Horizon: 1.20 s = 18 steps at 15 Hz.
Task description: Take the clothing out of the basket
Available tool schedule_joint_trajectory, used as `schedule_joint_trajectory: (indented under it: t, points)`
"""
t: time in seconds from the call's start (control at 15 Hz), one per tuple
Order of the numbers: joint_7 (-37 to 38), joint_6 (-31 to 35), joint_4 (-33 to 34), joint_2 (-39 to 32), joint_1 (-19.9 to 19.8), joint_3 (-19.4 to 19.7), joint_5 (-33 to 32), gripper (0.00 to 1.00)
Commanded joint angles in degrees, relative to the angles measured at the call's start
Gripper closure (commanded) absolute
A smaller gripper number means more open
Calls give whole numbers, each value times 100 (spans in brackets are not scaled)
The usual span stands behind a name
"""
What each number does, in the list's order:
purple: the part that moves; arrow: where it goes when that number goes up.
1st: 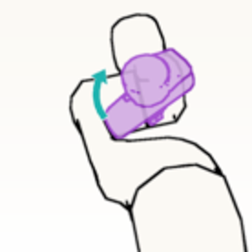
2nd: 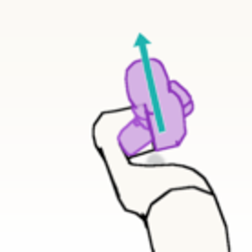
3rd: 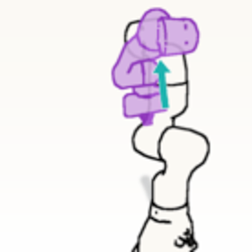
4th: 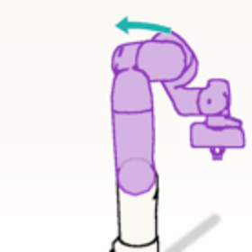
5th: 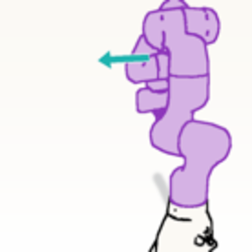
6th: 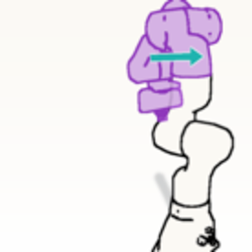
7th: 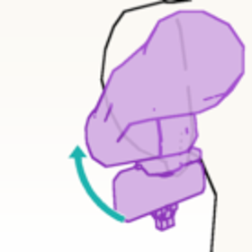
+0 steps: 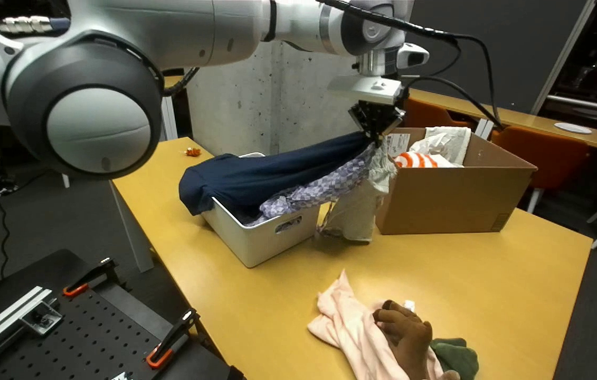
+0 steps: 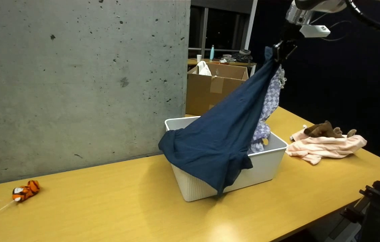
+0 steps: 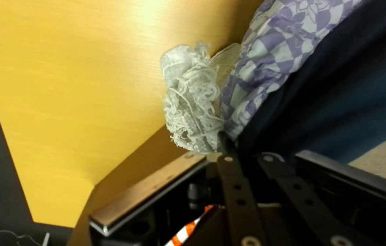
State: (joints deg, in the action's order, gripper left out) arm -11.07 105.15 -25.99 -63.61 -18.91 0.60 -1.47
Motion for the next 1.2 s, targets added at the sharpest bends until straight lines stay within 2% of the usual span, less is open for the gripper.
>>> schedule_joint_trajectory:
  t: [0.0,0.07,0.2,0.33,0.53,0.93,1.13]
  points:
    - [186,-230,212,-175,-407,97,193,98]
    - [226,-421,484,-328,-520,129,199,98]
    - [347,-306,-40,-72,-683,174,198,98]
    - [481,-456,237,-227,-834,217,201,98]
    - [596,-439,124,-91,-945,159,288,98]
    - [646,-527,50,628,-881,141,401,98]
    - [701,-550,90,1073,-1033,156,448,98]
